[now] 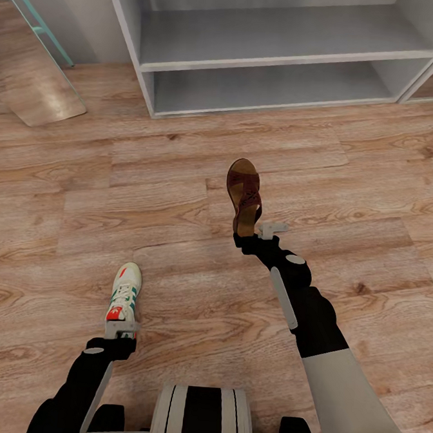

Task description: Pick up the two gym shoes and the two sandals from the corridor floor and place them onto the hallstand (shoe rack) in the corridor, making sure they are on the rack and not on the floor. Arrange them so the two gym shoes are next to each other and the two sandals are next to each other.

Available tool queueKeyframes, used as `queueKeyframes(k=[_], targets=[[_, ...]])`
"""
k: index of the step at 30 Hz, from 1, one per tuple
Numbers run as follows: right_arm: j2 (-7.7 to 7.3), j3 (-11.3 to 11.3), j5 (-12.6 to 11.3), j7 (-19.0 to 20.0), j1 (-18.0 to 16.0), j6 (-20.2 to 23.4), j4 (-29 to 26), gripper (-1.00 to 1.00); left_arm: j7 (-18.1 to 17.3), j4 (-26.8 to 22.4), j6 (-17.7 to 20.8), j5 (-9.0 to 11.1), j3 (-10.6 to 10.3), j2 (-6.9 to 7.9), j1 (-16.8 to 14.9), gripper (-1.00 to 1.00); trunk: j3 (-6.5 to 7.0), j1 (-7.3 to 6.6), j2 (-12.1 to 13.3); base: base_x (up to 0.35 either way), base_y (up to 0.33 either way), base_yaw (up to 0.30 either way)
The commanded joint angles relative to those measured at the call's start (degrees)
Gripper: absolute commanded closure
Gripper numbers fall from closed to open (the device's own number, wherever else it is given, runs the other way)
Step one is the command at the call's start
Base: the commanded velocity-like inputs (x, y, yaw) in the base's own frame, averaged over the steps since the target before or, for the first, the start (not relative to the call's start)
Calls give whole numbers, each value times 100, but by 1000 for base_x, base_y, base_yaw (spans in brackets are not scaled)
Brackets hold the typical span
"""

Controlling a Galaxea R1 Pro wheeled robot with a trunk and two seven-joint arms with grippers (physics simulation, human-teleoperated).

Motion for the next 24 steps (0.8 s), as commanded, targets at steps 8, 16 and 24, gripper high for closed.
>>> queueKeyframes(k=[8,16,24], targets=[[0,3,-21,-19,0,0,-1,100,0,0,0,5,-4,144,0,-100,0,0,0,0,0,0],[0,2,-21,-17,0,0,2,100,0,0,-4,8,0,164,0,-100,0,0,0,0,0,0],[0,2,-21,-19,0,0,2,100,0,0,-4,6,-6,165,1,-100,-89,10,-5,0,0,0]])
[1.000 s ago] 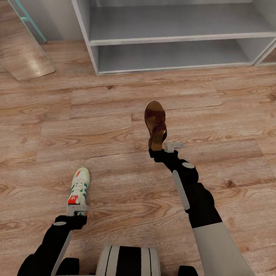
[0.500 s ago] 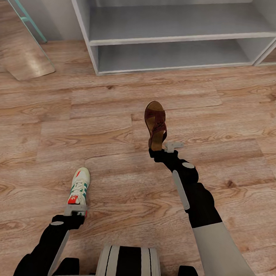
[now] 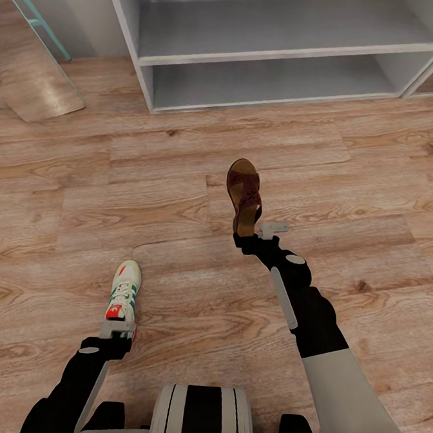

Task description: Pick up the two gym shoes and the two sandals from the corridor floor and place them onto the hallstand (shoe rack) in the corridor, making sure they are on the rack and not on the floor. Arrange them so the two gym shoes are next to each other and the two sandals are next to each other.

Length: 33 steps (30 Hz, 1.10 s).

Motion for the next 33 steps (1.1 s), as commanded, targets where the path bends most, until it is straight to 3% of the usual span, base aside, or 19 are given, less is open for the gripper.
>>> queueKeyframes(k=[1,10,11,33], targets=[[0,1,-20,-19,0,0,1,100,0,0,-2,1,-1,0,0,-100,0,0,0,0,0,0],[0,1,-20,-19,-2,0,-3,100,0,0,-5,5,-3,0,4,-100,0,0,0,0,0,0],[0,2,-20,-19,-2,0,-3,100,0,0,-5,6,-3,0,4,100,0,0,0,0,0,0],[0,-1,-20,-19,-1,0,-2,100,-2,0,-4,9,6,0,8,100,0,0,0,0,0,0]])
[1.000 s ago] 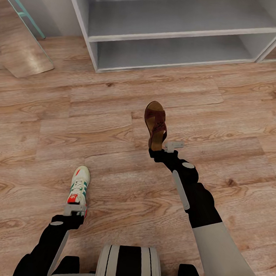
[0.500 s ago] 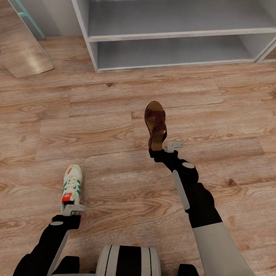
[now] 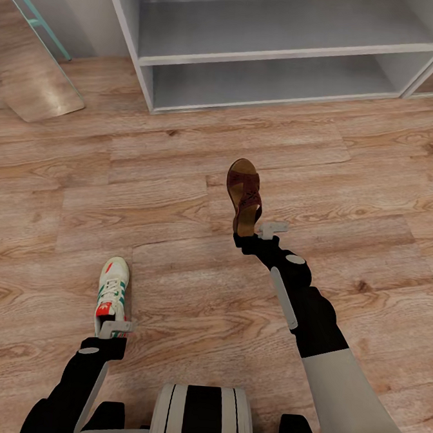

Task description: Pick up the two gym shoes and the two sandals from the corridor floor and place them onto the hallstand (shoe rack) in the corridor, making sure they are on the rack and not on the floor. Arrange them so the two gym shoes are next to each other and the two sandals are next to each other.

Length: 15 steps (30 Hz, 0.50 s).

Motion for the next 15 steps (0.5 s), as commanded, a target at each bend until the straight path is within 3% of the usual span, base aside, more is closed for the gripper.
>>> queueKeyframes(k=[1,15], targets=[[0,-2,-21,-19,1,0,1,100,-18,-1,2,-20,-3,0,0,100,0,0,0,0,0,0],[0,1,-21,-19,0,0,-3,100,-24,-1,2,-18,-7,0,0,100,0,0,0,0,0,0]])
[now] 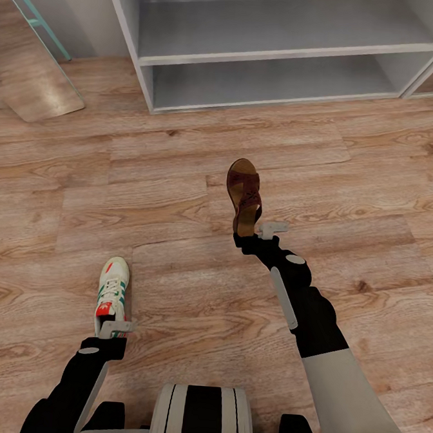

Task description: Pick up the two gym shoes and the two sandals from the corridor floor and place them onto the hallstand (shoe rack) in the corridor, making sure they are on the rack and not on the floor. Arrange them so the two gym shoes are next to each other and the two sandals are next to each other.

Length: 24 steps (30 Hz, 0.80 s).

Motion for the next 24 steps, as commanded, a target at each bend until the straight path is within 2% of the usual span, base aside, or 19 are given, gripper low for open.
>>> queueKeyframes(k=[1,16,24], targets=[[0,1,-21,-19,0,0,1,100,-20,-2,-1,6,-2,0,0,100,0,0,0,0,0,0],[0,0,-21,-19,0,0,1,100,-12,-15,2,46,11,-23,9,100,0,0,0,0,0,0],[0,3,-21,-19,0,0,1,100,-28,-14,12,83,20,-36,-53,100,177,-20,11,0,0,0]])
